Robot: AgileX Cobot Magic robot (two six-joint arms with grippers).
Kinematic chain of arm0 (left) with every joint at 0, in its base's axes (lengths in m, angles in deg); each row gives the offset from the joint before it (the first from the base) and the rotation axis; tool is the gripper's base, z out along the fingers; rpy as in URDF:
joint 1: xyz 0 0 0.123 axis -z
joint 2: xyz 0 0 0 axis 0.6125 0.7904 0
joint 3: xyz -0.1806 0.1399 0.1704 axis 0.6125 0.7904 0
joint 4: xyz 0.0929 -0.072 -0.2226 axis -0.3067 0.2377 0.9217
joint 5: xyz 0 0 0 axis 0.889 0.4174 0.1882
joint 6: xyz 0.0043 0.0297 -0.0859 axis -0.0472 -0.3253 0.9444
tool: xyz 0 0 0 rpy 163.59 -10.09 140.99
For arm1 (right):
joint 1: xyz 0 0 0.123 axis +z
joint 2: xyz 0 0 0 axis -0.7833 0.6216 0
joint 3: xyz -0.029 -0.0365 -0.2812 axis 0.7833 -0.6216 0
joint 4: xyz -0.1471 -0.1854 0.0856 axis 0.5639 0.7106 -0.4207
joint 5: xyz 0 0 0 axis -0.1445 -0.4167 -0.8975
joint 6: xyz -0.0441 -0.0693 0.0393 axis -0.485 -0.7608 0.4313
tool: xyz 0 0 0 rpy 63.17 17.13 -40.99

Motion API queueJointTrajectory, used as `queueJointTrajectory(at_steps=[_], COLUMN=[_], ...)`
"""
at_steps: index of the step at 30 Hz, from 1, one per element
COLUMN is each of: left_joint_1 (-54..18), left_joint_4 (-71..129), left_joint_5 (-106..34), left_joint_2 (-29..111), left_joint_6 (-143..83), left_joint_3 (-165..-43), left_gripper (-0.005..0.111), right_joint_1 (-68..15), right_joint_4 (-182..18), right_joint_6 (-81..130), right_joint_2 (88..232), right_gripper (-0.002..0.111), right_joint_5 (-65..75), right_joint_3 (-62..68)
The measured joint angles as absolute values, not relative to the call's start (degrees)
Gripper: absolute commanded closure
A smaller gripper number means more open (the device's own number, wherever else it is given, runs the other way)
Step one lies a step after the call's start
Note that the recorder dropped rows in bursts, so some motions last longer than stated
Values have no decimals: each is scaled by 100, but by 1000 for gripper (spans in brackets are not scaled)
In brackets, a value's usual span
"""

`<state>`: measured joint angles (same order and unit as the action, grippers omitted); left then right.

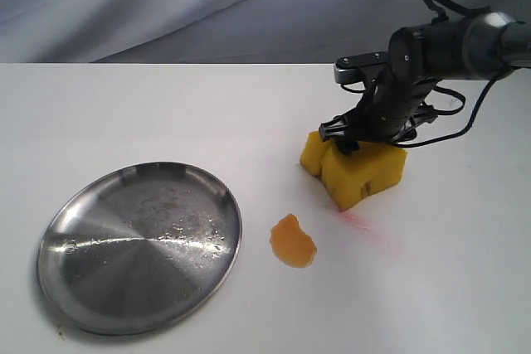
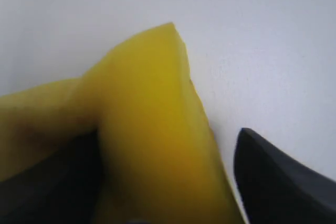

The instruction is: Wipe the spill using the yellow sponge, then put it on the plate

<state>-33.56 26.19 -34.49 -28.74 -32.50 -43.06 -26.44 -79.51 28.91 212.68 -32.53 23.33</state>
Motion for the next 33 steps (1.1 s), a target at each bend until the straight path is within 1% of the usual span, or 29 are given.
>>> queueJointTrajectory(at_steps=[1,4,10,14,18,25,33], left_joint_1=[-3356,-3356,-3356,-3356,-3356,-3356,-3356], left_joint_4=[2619,2619,2619,2619,2619,2619,2619], left_joint_5=[-3449,-3449,-3449,-3449,-3449,-3449,-3449], left_joint_2=[-2874,-2874,-2874,-2874,-2874,-2874,-2874], left_joint_6=[-3250,-3250,-3250,-3250,-3250,-3250,-3250], left_joint_3=[-4306,-4306,-4306,-4306,-4306,-4306,-4306], left_gripper=[107,107,107,107,107,107,107], right_joint_1=[-2631,-2610,-2598,-2500,-2187,-1509,-806], right_joint_4=[-7987,-8035,-8011,-7829,-7810,-8047,-8162], right_joint_6=[2891,2891,2891,2864,2853,3104,4167], right_joint_2=[21299,21362,21143,20619,19896,19295,19271], right_gripper=[82,108,108,108,108,108,108], right_joint_5=[-3304,-3437,-3822,-4515,-4723,-4381,-3107], right_joint_3=[2343,2356,2328,2212,2174,1517,745])
